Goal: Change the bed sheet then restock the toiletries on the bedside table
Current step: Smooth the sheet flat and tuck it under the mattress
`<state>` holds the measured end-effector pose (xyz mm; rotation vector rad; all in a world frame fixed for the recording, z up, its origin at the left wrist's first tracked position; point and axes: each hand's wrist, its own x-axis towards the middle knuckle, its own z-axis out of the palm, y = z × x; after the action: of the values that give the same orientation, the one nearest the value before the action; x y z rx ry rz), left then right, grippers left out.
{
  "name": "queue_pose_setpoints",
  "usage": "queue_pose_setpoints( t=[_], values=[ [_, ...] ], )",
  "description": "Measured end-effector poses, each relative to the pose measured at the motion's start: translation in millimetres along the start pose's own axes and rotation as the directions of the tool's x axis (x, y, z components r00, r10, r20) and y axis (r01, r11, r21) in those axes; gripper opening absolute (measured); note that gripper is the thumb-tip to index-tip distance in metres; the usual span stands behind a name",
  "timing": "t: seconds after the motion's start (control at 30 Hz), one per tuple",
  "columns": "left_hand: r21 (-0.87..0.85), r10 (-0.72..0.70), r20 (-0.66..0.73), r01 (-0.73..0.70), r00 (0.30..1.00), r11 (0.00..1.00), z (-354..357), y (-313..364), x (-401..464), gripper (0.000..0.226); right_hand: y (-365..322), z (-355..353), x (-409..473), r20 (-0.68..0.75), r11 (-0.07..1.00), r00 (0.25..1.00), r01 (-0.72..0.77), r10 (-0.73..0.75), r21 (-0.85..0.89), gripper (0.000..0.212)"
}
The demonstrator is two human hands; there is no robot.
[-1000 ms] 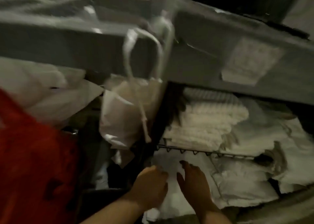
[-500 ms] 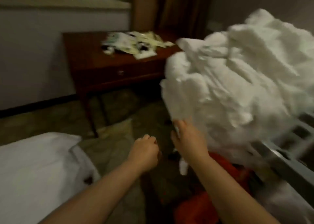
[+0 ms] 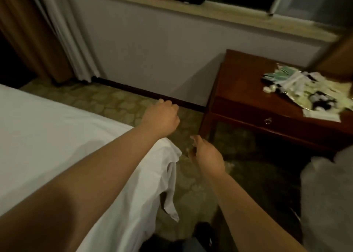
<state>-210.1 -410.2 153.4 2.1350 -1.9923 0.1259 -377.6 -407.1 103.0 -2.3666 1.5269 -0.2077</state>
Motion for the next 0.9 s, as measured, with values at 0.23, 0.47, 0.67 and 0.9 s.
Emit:
queue_pose_setpoints(
  t=[0.23,0.47,0.67,0.9],
  values=[
    [-0.003,-0.192,0.112,0.193,0.975,0.981,68,-6,74,0.029,30,-31,152,-0.055,0.943,0.943,0.323,-0.328,-0.075,0.043],
    [0.004,-0.337,0.158,0.341,0.928,0.940,90,-23,161,0.031,21,-55,286,-0.059,0.860,0.858,0.508,-0.510,-0.049,0.028],
    [0.055,-0.491,0.076,0.488,0.868,0.871,84,-129,256,0.036,-20,-10,401,0.137,0.803,0.799,0.595,-0.586,-0.031,0.023],
    [0.055,-0.648,0.105,0.646,0.754,0.761,87,-245,318,0.034,-133,-2,534,0.182,0.703,0.696,0.711,-0.694,-0.039,0.031]
  ],
)
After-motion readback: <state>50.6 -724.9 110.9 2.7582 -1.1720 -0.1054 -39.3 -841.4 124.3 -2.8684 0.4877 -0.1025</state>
